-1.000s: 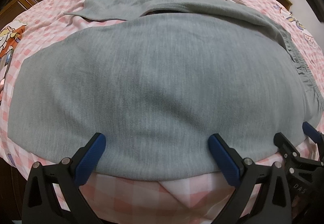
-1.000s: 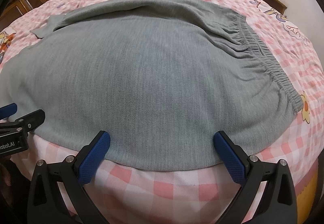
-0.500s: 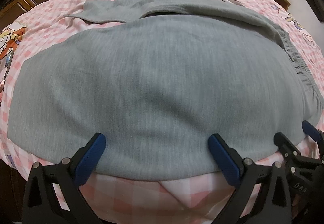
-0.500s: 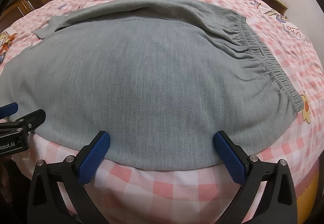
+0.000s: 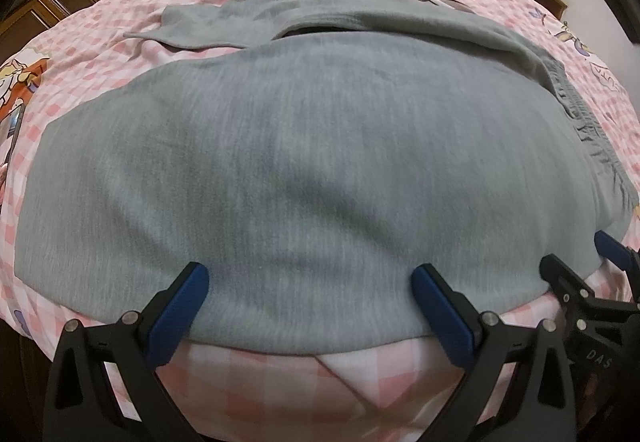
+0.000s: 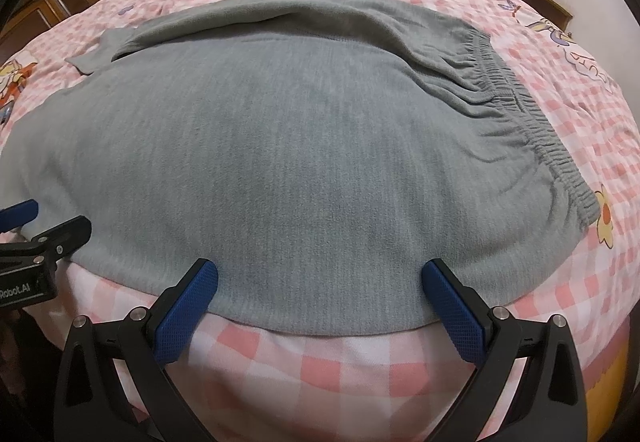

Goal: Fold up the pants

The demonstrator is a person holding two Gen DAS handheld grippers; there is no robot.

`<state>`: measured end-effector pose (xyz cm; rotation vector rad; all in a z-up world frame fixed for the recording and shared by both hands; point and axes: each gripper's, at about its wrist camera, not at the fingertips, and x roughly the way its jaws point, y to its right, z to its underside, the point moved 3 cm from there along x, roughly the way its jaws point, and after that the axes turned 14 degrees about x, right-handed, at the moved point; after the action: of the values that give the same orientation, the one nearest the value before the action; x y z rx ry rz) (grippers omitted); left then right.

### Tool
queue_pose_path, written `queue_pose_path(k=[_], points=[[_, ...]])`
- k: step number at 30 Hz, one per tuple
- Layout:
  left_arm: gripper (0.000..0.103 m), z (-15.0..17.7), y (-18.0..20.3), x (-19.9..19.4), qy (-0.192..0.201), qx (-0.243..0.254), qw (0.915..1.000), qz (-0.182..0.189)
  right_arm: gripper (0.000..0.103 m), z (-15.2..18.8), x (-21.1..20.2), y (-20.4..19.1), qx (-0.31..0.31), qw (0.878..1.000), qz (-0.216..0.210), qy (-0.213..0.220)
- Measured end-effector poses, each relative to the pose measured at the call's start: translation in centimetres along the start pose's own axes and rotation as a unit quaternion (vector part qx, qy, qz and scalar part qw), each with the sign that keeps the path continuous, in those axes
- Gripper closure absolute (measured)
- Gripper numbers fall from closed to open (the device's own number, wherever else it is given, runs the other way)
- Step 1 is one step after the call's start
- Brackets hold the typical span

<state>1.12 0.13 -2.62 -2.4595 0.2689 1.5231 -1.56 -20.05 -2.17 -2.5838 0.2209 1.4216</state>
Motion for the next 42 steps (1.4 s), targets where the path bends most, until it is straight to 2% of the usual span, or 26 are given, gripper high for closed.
queue_pose_path(k=[10,17,21,25,27,37,42], points=[[0.000,-0.5,-0.2,0.1,-0.019,0.003,0.9998,-0.001,0.000,-0.4,-0.1,0.1,-0.007,1.000,-0.012,-0.018],[0.000,-0.6,-0.2,0.2,-0.012,0.006,0.9999,0.002,0.000,-0.2,0.1,0.0,-0.009,1.000,-0.004,-0.008],[0.000,-0.6,-0.3,0.2,-0.009,0.008,0.9999,0.006,0.000,-0.6,-0.3,0.2,-0.014,0.999,-0.022,-0.023],[0.000,-0.9,-0.6,-0.4,-0.010,0.019,0.9996,0.018,0.003,-2.2,-1.4,1.0,-0.014,0.996,-0.078,-0.042],[0.001,-1.2,-1.1,-0.8,-0.013,0.025,0.9995,0.012,0.003,-3.4,-1.9,1.6,-0.013,0.995,-0.087,-0.043],[0.001,-5.9,-6.0,-2.8,0.015,0.030,0.9994,-0.009,0.004,-9.7,-2.2,5.0,0.006,0.998,-0.062,-0.022],[0.001,-8.7,-9.1,-2.7,0.020,0.010,0.9997,-0.001,0.005,-12.9,-1.7,6.3,-0.006,0.999,-0.037,-0.008]])
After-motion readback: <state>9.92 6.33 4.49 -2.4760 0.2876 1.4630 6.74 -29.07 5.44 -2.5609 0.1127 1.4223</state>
